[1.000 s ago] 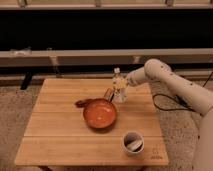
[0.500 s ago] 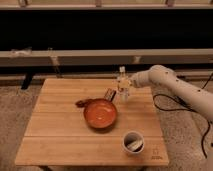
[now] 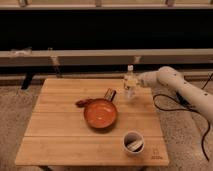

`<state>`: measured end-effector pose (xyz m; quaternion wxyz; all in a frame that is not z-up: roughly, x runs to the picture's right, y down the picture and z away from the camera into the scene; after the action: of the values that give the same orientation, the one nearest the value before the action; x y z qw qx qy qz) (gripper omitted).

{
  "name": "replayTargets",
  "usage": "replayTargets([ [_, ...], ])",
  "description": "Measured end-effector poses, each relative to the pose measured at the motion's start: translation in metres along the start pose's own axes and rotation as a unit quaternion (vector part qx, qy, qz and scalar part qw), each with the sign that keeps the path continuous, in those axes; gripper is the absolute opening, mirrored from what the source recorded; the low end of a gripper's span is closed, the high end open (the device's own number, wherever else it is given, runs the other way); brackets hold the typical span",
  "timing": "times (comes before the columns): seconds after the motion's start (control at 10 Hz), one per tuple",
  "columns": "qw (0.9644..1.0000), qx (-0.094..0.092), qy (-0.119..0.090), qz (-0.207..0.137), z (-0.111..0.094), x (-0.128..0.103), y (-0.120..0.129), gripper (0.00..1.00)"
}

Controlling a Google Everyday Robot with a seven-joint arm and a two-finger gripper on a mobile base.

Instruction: Stand the bottle upright

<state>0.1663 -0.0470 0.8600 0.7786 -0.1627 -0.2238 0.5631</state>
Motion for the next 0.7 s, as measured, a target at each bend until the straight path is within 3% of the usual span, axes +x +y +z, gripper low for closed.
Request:
replayTargets([
  [0.7,1.0,-0.001,0.0,-0.001,0.0015,-0.0008,0.0014,0.0],
])
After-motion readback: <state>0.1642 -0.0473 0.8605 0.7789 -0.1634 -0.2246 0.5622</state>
